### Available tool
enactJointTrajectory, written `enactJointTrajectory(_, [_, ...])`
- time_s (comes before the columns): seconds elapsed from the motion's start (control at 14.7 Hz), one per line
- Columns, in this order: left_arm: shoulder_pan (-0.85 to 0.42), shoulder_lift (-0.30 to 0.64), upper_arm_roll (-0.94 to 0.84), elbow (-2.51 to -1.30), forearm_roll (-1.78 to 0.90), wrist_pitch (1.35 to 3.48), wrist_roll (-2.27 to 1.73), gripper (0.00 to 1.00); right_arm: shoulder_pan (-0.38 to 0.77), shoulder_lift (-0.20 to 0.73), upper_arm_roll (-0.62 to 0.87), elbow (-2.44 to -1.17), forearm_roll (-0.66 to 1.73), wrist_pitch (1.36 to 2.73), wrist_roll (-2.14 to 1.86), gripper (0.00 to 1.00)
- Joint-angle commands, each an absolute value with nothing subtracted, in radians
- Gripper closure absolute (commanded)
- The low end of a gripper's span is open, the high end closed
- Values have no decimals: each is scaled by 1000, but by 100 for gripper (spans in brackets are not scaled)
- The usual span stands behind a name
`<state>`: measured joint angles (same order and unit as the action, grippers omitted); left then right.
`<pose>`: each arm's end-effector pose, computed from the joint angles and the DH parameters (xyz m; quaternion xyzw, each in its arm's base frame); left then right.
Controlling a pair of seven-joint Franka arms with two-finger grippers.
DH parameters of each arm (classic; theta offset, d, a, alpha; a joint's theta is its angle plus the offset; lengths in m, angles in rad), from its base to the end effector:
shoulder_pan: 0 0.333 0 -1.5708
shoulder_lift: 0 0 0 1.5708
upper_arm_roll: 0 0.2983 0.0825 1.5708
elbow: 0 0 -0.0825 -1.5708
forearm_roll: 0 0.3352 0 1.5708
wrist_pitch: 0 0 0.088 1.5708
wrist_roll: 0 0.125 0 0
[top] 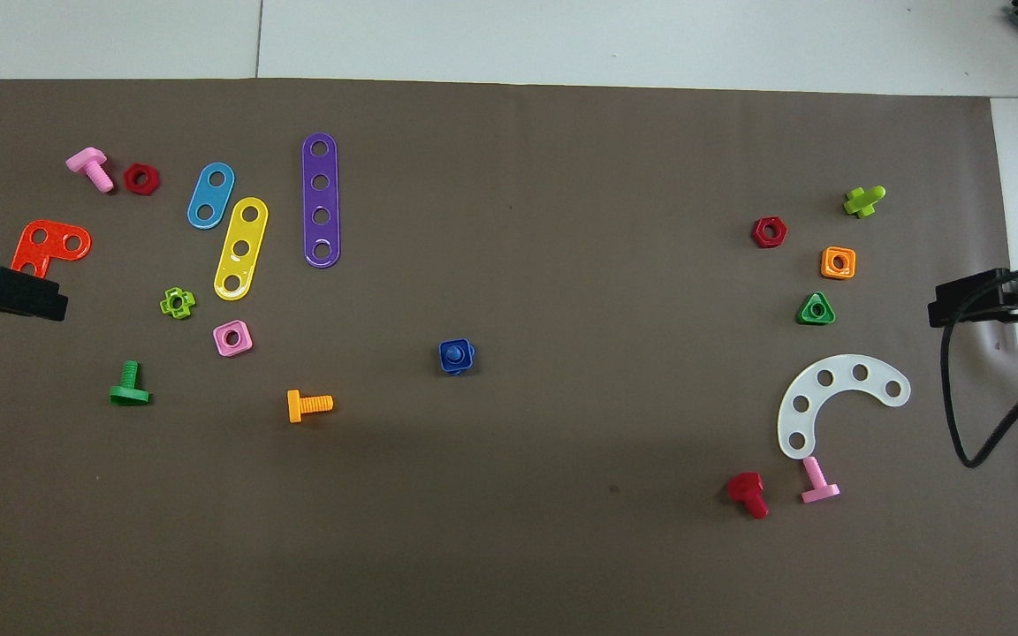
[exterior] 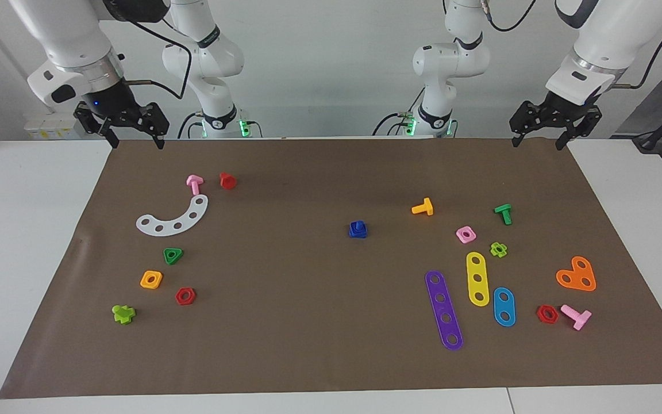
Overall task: Unscrew and place screws in storage area
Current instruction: 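Reach the left gripper toward the blue bolt with the square nut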
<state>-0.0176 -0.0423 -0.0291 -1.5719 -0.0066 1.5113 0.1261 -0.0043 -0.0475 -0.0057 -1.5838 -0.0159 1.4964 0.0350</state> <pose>0.4864 -0.0239 0.6042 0.9962 -0.0864 -0.0090 0.0030 0.4833 -0.0070 0.6005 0.9995 -0.0229 -0.0198 0.0080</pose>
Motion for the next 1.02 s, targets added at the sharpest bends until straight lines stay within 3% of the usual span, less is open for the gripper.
enactJointTrajectory(0.0, [-5,-84,-35,-1632,-23,1505,136,0,-8,-66,-5,-1603,-9,1506,8,0])
enactJointTrajectory(0.48, [-5,-86,-35,-1635,-23,1502,126,0,-8,-66,-5,-1603,-9,1506,8,0])
enactJointTrajectory(0.95, [-21,-121,-144,-1739,-25,1647,-21,0,-8,-66,-5,-1603,-9,1506,8,0])
